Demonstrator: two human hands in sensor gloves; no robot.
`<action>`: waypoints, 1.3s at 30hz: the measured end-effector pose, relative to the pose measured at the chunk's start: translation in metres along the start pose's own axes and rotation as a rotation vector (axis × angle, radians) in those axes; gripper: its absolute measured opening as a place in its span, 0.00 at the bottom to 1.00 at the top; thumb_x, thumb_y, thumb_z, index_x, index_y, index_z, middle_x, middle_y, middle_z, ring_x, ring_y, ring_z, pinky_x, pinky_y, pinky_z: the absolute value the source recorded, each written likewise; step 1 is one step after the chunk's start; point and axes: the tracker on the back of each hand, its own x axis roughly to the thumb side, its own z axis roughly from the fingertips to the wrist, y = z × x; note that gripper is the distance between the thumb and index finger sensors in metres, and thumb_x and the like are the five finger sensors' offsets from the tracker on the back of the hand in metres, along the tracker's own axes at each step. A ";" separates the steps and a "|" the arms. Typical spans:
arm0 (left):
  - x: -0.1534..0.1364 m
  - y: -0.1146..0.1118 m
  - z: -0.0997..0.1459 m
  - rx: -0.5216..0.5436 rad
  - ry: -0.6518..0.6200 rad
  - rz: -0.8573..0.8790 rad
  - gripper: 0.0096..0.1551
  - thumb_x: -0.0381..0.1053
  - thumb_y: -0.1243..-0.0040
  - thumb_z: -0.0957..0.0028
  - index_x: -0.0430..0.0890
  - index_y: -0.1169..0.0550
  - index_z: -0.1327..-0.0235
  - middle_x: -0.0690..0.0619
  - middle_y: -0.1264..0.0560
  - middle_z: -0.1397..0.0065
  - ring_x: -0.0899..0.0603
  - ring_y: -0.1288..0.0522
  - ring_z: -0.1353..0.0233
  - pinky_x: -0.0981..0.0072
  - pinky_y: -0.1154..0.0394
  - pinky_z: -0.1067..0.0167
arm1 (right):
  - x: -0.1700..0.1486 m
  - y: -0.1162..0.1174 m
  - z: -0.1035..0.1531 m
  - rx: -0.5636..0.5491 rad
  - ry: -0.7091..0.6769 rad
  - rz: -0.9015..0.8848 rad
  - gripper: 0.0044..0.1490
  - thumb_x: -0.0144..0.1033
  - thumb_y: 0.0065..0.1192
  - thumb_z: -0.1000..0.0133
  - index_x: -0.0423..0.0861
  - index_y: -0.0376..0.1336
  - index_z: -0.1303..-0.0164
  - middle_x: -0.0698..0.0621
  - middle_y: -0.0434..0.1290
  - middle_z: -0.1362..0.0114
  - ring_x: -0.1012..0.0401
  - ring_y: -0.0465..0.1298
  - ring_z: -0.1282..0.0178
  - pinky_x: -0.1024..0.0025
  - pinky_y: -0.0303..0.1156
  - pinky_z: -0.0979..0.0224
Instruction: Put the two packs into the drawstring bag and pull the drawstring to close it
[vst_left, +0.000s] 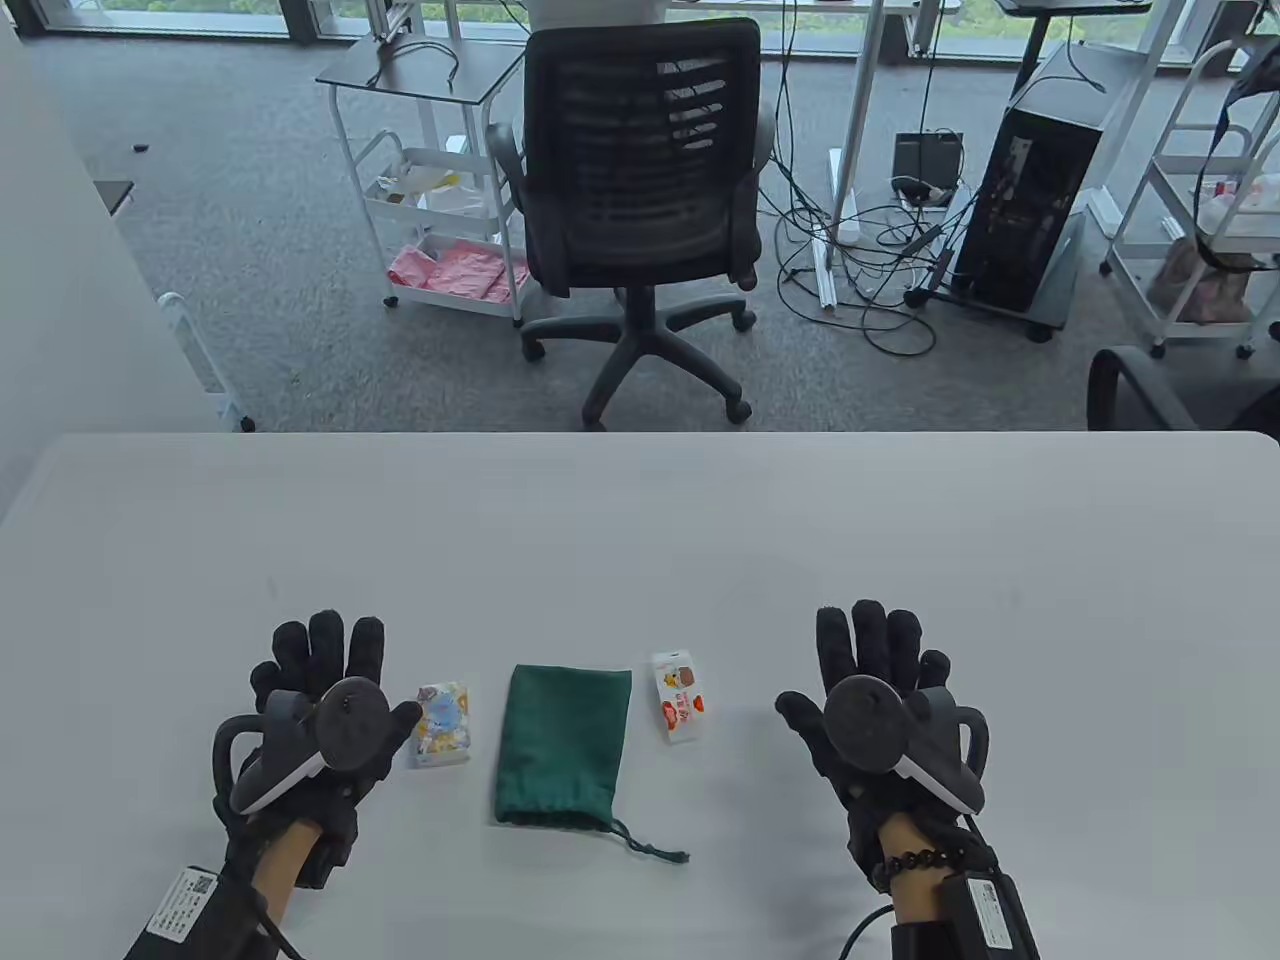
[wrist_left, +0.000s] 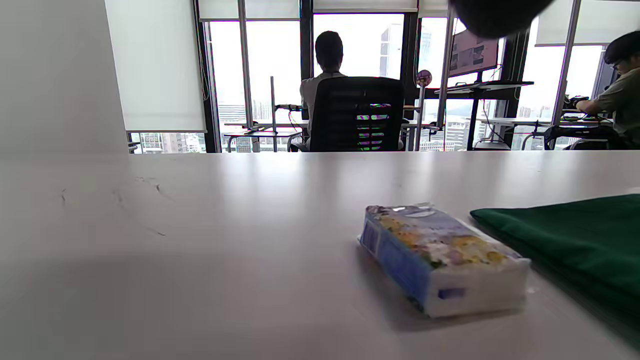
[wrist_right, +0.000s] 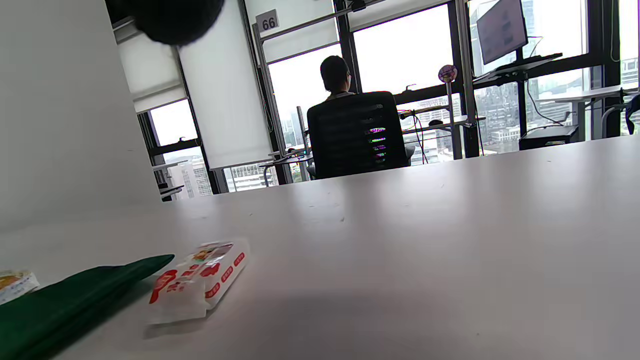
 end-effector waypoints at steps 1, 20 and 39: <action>0.000 -0.001 0.000 0.000 -0.001 0.001 0.51 0.68 0.54 0.41 0.46 0.59 0.18 0.32 0.64 0.16 0.18 0.62 0.20 0.20 0.54 0.29 | 0.000 0.000 0.000 -0.004 0.000 0.002 0.54 0.56 0.51 0.41 0.39 0.35 0.17 0.30 0.33 0.16 0.29 0.34 0.21 0.22 0.37 0.29; 0.003 -0.004 0.000 0.012 -0.014 0.007 0.50 0.68 0.54 0.42 0.46 0.56 0.18 0.32 0.61 0.16 0.18 0.59 0.20 0.20 0.52 0.29 | 0.003 -0.005 0.003 -0.040 -0.025 -0.013 0.53 0.56 0.51 0.40 0.39 0.38 0.16 0.29 0.35 0.16 0.29 0.37 0.20 0.21 0.38 0.29; 0.038 -0.006 0.008 -0.001 -0.126 0.088 0.46 0.68 0.53 0.42 0.47 0.48 0.18 0.32 0.52 0.15 0.18 0.53 0.19 0.21 0.49 0.29 | 0.002 -0.007 0.005 -0.069 -0.020 -0.012 0.52 0.55 0.51 0.40 0.38 0.39 0.17 0.29 0.37 0.16 0.28 0.38 0.20 0.21 0.39 0.28</action>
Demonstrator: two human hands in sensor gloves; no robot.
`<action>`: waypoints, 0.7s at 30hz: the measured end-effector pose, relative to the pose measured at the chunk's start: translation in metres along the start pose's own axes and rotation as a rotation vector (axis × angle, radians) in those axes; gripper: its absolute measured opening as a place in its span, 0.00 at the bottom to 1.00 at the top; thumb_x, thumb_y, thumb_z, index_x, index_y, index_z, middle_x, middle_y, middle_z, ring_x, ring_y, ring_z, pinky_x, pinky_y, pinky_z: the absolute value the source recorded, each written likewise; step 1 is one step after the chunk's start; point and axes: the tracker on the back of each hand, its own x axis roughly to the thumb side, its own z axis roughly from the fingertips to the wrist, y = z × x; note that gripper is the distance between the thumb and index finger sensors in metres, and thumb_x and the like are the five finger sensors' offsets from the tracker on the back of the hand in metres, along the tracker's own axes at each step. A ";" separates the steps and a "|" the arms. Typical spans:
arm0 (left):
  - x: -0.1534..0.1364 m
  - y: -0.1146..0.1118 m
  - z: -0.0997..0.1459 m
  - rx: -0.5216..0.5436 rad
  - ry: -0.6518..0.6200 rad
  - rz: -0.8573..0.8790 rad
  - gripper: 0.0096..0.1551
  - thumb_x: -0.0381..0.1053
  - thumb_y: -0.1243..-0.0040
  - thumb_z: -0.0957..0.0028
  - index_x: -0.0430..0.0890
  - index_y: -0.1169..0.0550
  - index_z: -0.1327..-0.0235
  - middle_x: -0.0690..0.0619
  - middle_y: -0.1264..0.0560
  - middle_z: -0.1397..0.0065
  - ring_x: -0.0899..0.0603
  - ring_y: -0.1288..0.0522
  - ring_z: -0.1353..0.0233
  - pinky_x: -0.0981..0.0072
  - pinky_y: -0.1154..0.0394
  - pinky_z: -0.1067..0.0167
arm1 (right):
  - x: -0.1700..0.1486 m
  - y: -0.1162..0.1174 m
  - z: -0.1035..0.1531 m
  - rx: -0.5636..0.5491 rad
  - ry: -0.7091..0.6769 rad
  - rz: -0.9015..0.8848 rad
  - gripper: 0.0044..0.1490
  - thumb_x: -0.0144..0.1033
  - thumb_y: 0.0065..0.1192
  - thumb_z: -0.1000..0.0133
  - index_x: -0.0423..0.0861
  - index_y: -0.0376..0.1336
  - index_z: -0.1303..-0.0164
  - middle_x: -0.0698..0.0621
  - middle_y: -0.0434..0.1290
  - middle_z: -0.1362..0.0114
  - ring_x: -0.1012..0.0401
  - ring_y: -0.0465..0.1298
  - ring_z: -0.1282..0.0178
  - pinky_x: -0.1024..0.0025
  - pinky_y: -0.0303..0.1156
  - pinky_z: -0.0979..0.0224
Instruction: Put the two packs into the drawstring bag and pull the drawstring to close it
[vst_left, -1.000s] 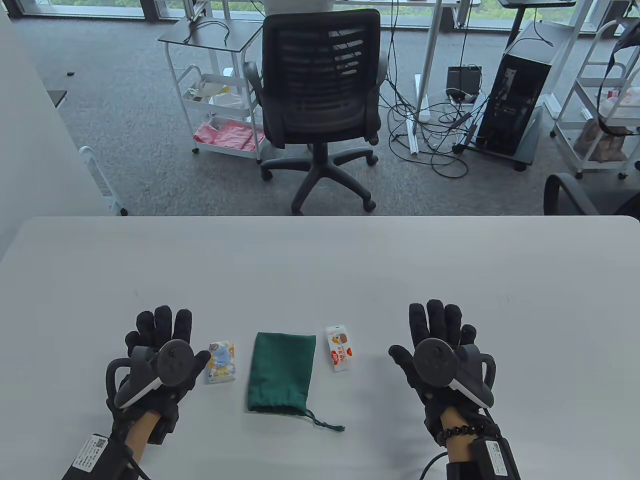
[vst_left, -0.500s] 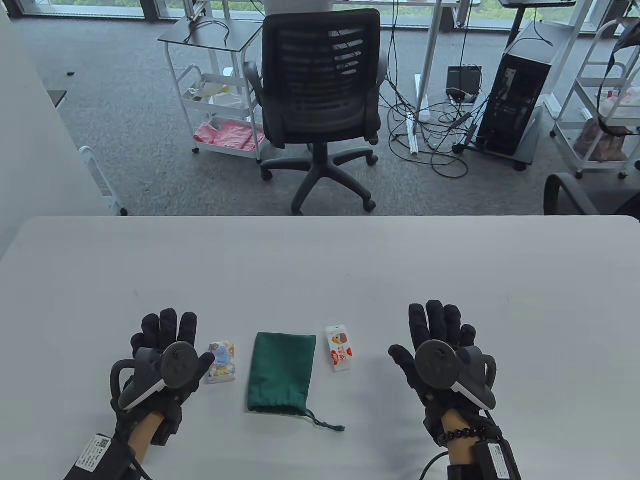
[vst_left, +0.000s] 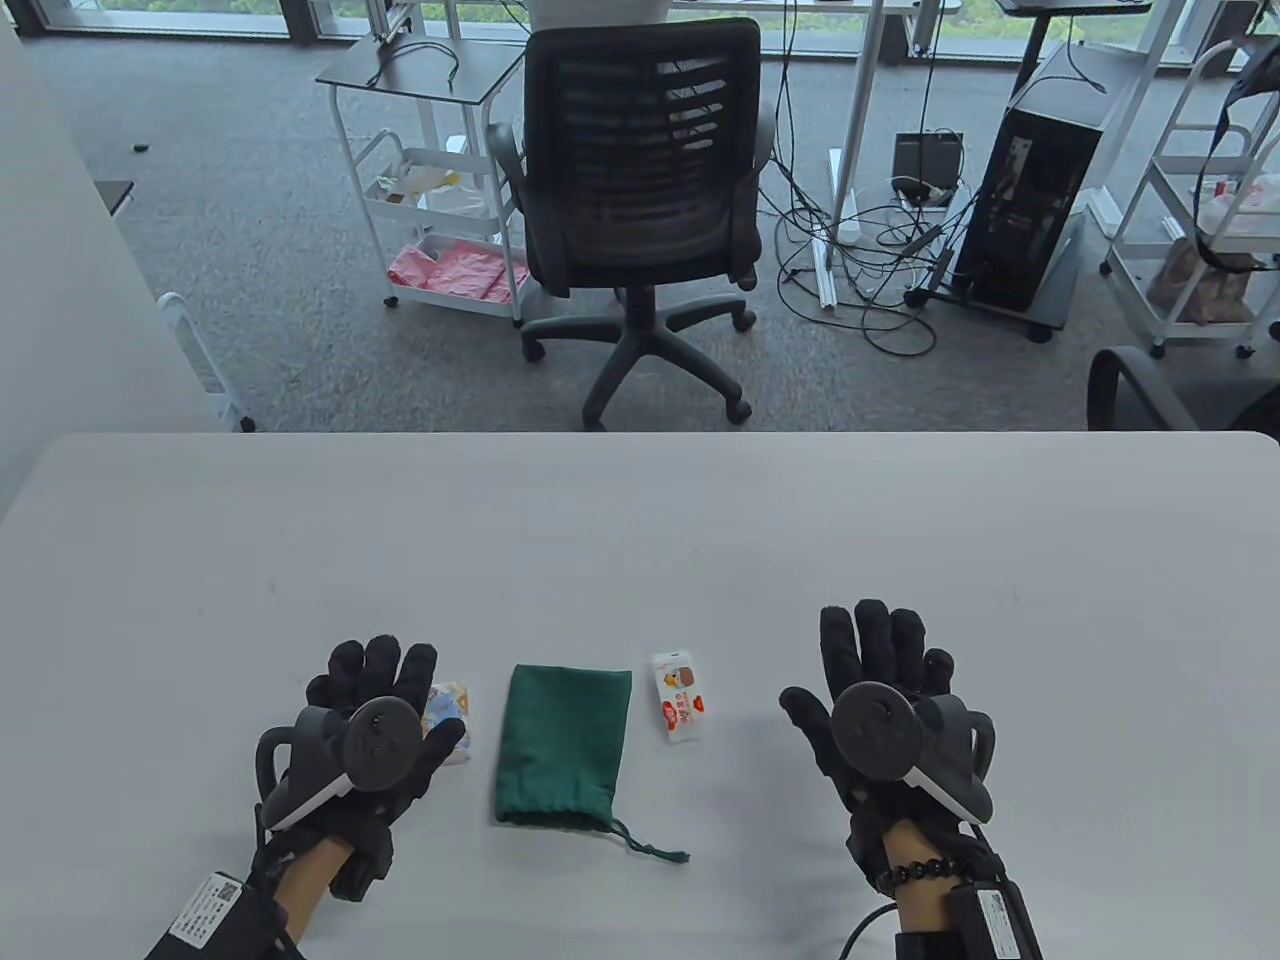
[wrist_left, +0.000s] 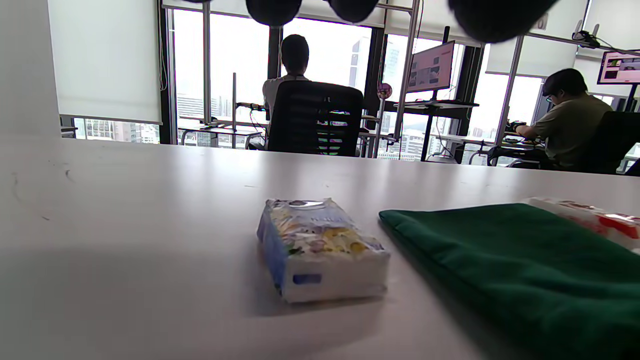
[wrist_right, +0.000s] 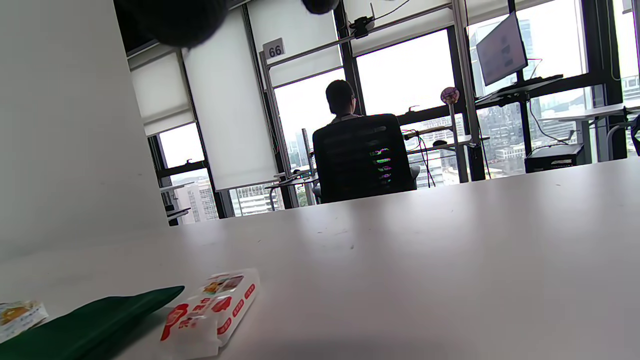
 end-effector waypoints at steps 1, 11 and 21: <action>0.005 -0.002 0.000 -0.014 -0.023 0.006 0.46 0.68 0.53 0.42 0.47 0.47 0.18 0.32 0.51 0.15 0.18 0.52 0.19 0.21 0.49 0.29 | 0.000 0.000 0.000 0.001 -0.002 -0.001 0.52 0.55 0.51 0.40 0.38 0.39 0.17 0.29 0.37 0.16 0.28 0.38 0.20 0.21 0.39 0.28; 0.052 -0.034 -0.003 -0.161 -0.198 -0.108 0.45 0.71 0.52 0.45 0.47 0.39 0.20 0.36 0.43 0.16 0.20 0.49 0.18 0.22 0.49 0.29 | 0.001 0.000 -0.001 0.011 -0.014 -0.018 0.51 0.54 0.51 0.40 0.37 0.41 0.17 0.29 0.38 0.16 0.28 0.39 0.20 0.22 0.40 0.28; 0.078 -0.066 -0.007 -0.237 -0.247 -0.468 0.47 0.71 0.49 0.46 0.46 0.39 0.20 0.36 0.43 0.15 0.21 0.50 0.18 0.20 0.51 0.29 | 0.008 0.005 -0.002 0.028 -0.038 -0.015 0.51 0.54 0.51 0.40 0.36 0.41 0.17 0.28 0.38 0.16 0.28 0.39 0.20 0.22 0.40 0.28</action>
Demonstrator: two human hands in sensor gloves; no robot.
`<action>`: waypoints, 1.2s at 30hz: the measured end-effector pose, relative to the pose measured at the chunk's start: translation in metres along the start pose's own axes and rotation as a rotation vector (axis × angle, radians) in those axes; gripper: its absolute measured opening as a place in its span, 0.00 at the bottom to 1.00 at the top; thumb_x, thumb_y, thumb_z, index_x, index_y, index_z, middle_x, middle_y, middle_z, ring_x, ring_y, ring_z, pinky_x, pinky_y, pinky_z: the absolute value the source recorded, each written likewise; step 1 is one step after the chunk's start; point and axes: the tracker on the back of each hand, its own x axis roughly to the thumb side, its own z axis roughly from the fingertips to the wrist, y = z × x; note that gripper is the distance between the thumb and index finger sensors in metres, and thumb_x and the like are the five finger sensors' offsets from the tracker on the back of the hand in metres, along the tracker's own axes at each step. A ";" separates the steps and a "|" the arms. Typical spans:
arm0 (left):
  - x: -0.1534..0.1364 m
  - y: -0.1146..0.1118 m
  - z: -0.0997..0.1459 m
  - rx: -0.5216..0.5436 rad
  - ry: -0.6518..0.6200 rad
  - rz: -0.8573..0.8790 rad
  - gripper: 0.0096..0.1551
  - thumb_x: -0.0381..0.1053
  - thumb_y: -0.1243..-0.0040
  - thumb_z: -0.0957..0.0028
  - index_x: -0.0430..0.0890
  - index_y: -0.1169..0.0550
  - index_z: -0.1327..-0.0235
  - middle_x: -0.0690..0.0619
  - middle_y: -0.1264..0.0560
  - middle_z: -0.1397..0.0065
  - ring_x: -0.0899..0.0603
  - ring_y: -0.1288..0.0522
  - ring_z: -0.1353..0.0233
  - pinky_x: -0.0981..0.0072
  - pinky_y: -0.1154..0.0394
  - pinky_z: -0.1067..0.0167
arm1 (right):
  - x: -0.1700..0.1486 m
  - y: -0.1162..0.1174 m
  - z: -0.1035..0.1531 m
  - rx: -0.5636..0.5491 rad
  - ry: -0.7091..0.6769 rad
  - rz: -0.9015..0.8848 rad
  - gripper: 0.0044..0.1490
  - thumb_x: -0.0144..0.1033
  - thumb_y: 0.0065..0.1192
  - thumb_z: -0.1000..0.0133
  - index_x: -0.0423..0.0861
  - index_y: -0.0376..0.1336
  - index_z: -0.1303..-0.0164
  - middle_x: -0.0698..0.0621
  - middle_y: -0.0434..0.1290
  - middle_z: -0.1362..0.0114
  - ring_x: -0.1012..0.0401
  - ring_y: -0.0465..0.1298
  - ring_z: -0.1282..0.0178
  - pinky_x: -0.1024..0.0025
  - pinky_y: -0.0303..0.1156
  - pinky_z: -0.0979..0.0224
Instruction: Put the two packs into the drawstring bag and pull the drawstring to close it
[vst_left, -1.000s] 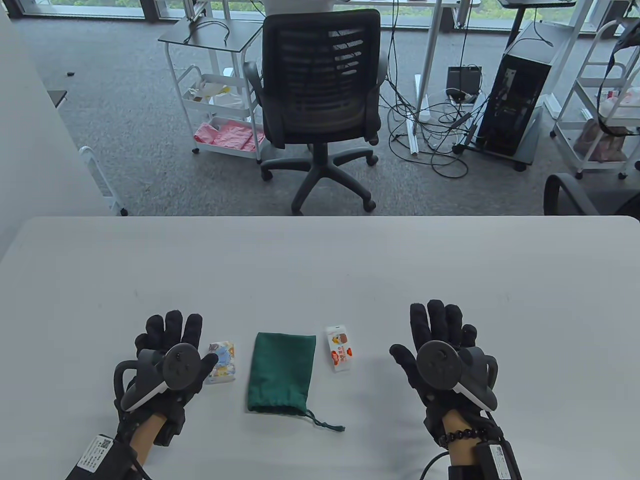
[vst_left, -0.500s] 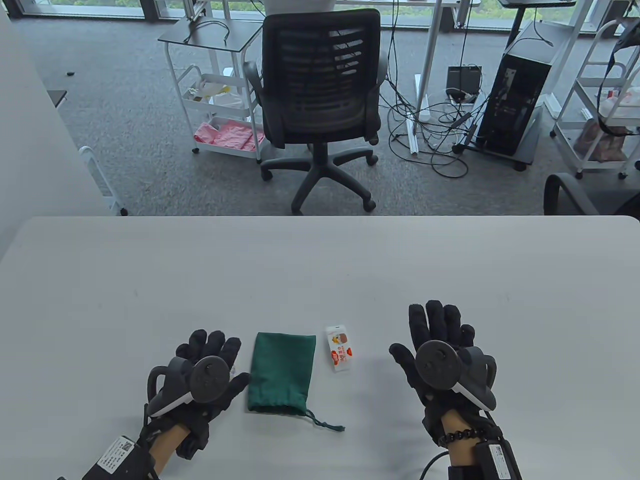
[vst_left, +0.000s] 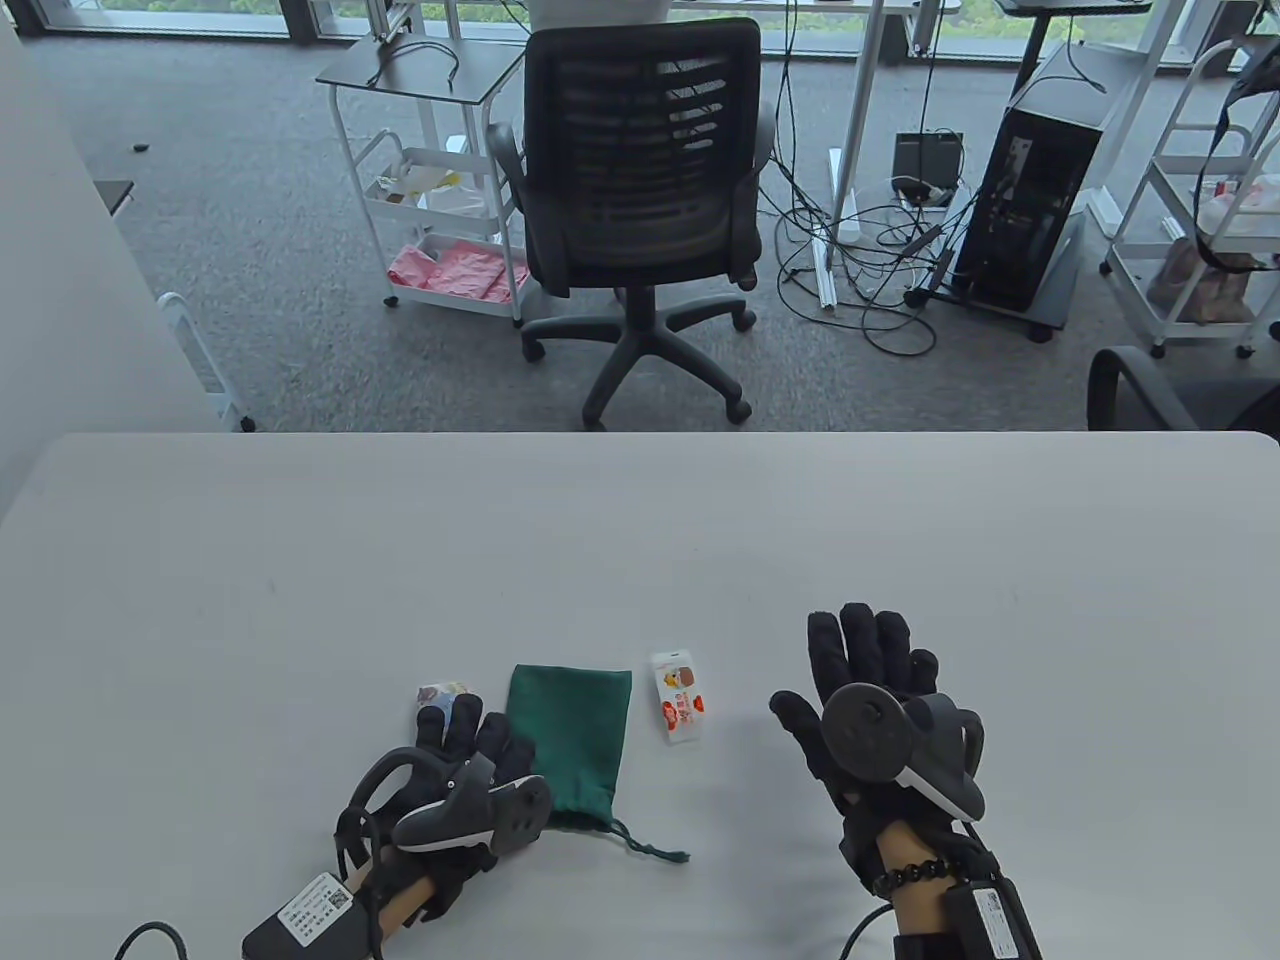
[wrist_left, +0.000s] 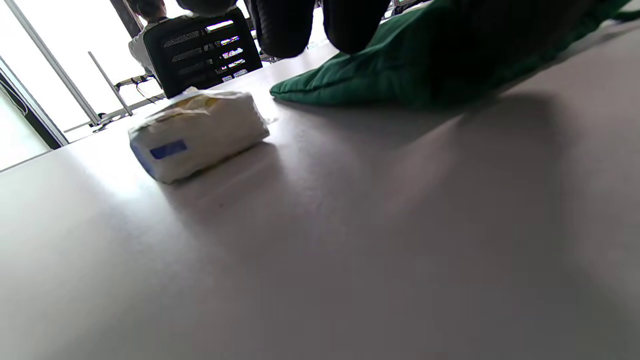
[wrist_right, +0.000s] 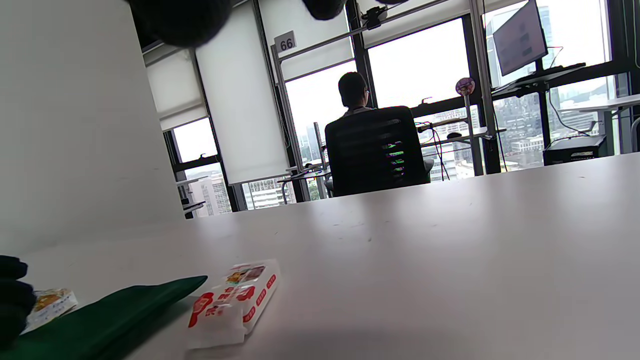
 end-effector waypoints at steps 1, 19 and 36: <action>0.001 0.000 -0.001 0.004 0.003 -0.008 0.46 0.70 0.49 0.46 0.46 0.38 0.20 0.36 0.43 0.16 0.21 0.49 0.18 0.20 0.51 0.29 | 0.001 0.000 0.000 0.001 -0.002 0.002 0.51 0.54 0.51 0.40 0.36 0.41 0.17 0.28 0.38 0.16 0.28 0.39 0.20 0.22 0.40 0.28; -0.019 0.050 0.010 0.272 0.172 0.065 0.29 0.62 0.54 0.41 0.52 0.26 0.30 0.43 0.23 0.28 0.38 0.16 0.39 0.44 0.20 0.39 | 0.003 0.003 -0.001 0.018 -0.003 -0.005 0.51 0.54 0.51 0.40 0.36 0.41 0.17 0.28 0.38 0.16 0.28 0.39 0.20 0.22 0.40 0.28; -0.063 0.106 0.038 0.578 0.366 0.466 0.29 0.59 0.37 0.46 0.42 0.20 0.41 0.57 0.12 0.64 0.56 0.11 0.74 0.66 0.11 0.70 | 0.007 0.009 -0.003 0.058 -0.021 -0.035 0.51 0.54 0.51 0.40 0.36 0.41 0.17 0.28 0.38 0.16 0.28 0.39 0.20 0.22 0.40 0.28</action>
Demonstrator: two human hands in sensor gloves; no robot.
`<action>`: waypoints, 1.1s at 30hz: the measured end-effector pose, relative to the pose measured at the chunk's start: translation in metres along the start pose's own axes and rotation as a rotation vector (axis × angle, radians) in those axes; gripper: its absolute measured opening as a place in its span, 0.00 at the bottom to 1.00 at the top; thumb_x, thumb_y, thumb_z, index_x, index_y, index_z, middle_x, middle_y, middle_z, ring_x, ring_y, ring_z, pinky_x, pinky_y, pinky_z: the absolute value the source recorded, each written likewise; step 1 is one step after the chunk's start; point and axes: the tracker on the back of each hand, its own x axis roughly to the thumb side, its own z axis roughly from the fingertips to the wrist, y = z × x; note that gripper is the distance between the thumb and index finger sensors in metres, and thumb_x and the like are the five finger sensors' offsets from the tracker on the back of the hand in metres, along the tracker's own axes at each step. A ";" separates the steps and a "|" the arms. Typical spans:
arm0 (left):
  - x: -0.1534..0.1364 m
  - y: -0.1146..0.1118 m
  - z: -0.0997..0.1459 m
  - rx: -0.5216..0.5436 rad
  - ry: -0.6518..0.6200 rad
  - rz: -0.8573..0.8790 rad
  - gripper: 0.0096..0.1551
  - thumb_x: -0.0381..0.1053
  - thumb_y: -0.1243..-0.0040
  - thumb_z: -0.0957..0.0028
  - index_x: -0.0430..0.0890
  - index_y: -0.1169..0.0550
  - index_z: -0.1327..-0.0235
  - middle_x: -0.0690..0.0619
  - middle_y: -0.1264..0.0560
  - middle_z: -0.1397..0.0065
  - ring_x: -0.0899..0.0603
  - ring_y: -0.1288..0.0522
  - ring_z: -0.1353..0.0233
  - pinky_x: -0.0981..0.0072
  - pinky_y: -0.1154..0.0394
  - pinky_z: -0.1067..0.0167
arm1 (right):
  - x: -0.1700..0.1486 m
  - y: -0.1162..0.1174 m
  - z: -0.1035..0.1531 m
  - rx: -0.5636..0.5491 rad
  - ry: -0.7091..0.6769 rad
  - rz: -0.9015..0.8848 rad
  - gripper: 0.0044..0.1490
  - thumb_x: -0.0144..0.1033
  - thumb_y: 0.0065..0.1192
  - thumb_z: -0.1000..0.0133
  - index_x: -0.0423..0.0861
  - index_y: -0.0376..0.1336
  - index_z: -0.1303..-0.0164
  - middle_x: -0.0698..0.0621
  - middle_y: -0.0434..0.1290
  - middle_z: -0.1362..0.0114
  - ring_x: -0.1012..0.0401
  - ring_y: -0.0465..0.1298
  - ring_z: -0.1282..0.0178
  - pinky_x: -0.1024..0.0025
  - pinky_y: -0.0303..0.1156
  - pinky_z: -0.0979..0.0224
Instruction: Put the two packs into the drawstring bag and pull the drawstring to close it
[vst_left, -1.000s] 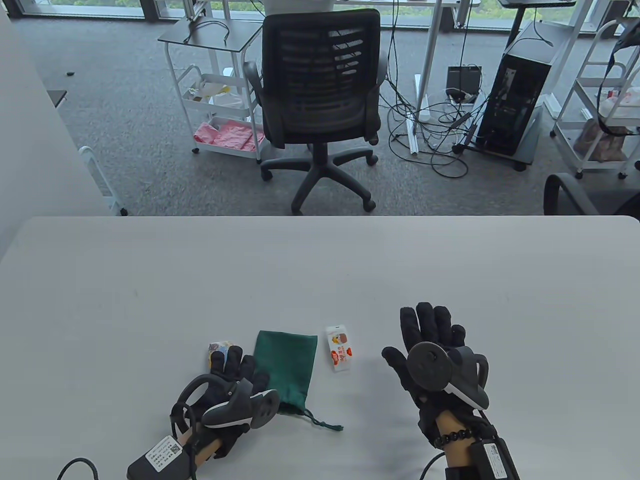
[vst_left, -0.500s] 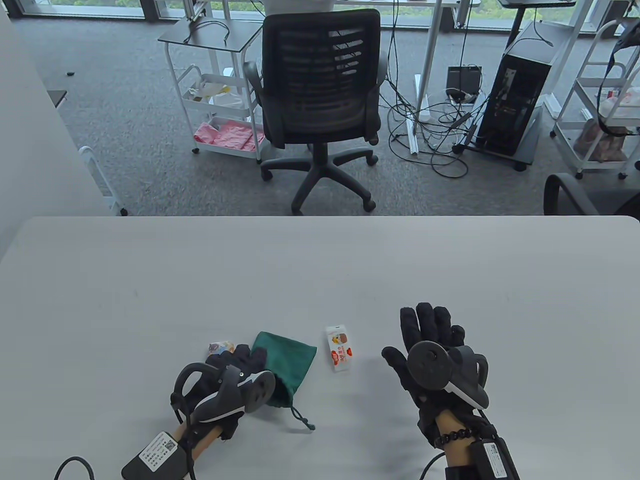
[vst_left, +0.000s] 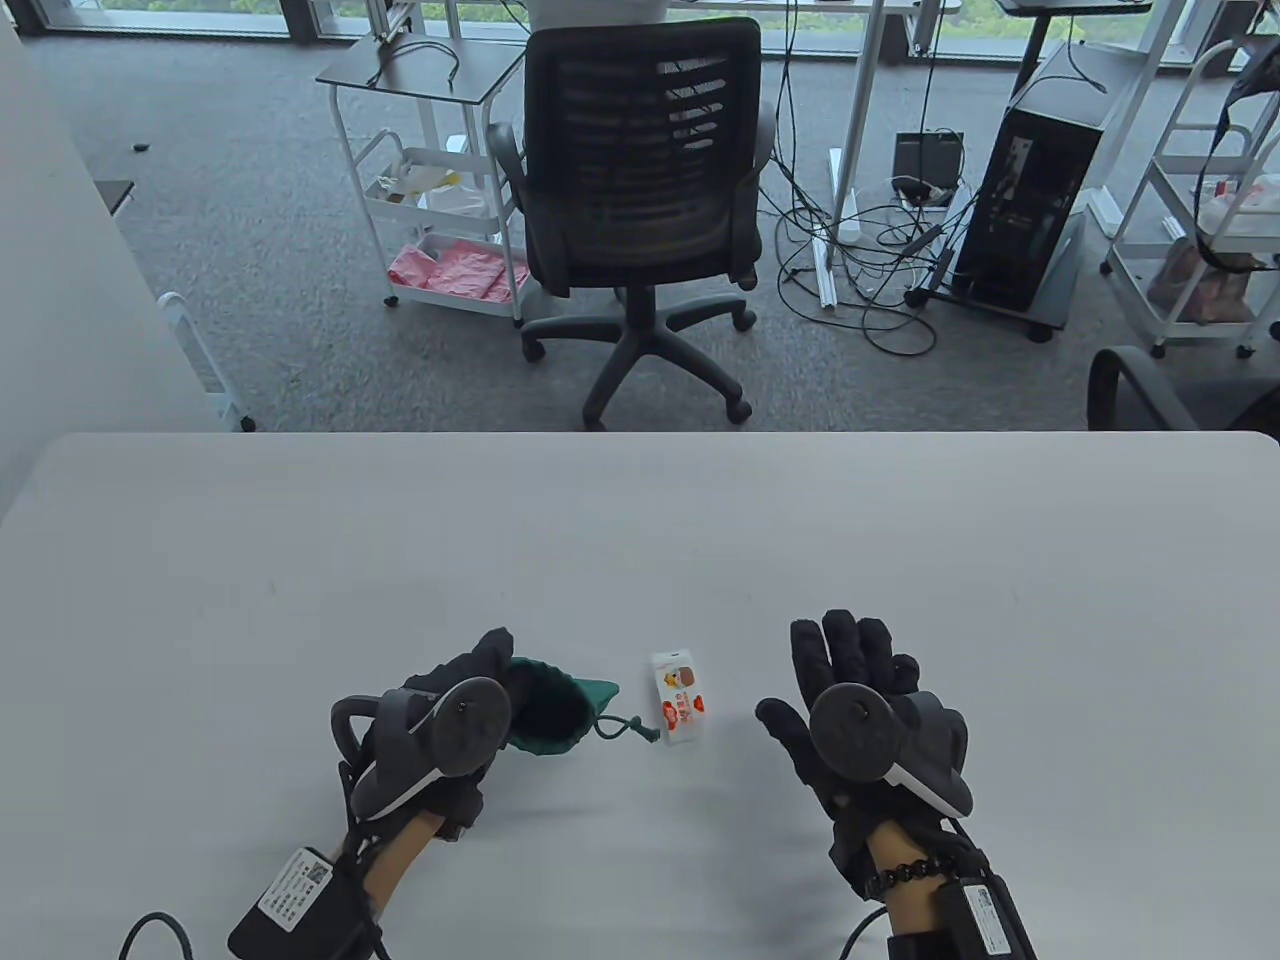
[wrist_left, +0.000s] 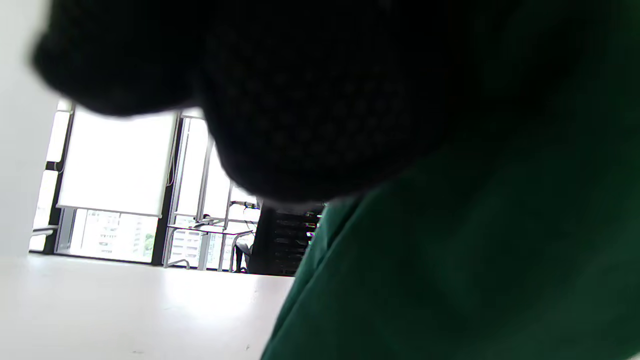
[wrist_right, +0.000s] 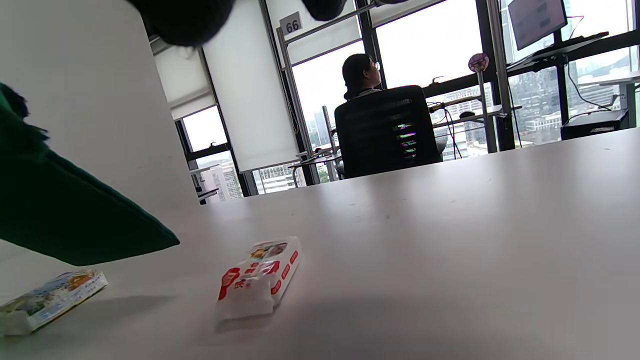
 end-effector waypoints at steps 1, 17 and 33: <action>-0.002 0.002 0.001 0.003 0.015 0.019 0.29 0.59 0.37 0.46 0.41 0.20 0.41 0.57 0.12 0.65 0.56 0.11 0.74 0.66 0.11 0.71 | 0.001 0.001 -0.001 0.007 -0.002 0.001 0.51 0.54 0.51 0.40 0.36 0.42 0.17 0.28 0.38 0.16 0.28 0.40 0.20 0.22 0.40 0.28; -0.035 0.001 0.009 0.028 0.136 0.268 0.24 0.60 0.36 0.46 0.42 0.16 0.51 0.58 0.10 0.68 0.58 0.09 0.76 0.68 0.10 0.72 | 0.044 0.042 -0.037 0.195 0.014 0.069 0.49 0.53 0.52 0.39 0.34 0.46 0.17 0.24 0.48 0.18 0.26 0.54 0.22 0.22 0.49 0.28; -0.053 0.008 0.010 0.050 0.199 0.344 0.25 0.59 0.38 0.44 0.41 0.17 0.49 0.58 0.10 0.65 0.57 0.08 0.74 0.67 0.09 0.70 | 0.075 0.098 -0.086 0.241 0.066 0.182 0.48 0.54 0.54 0.41 0.37 0.50 0.19 0.26 0.56 0.20 0.28 0.63 0.25 0.27 0.60 0.29</action>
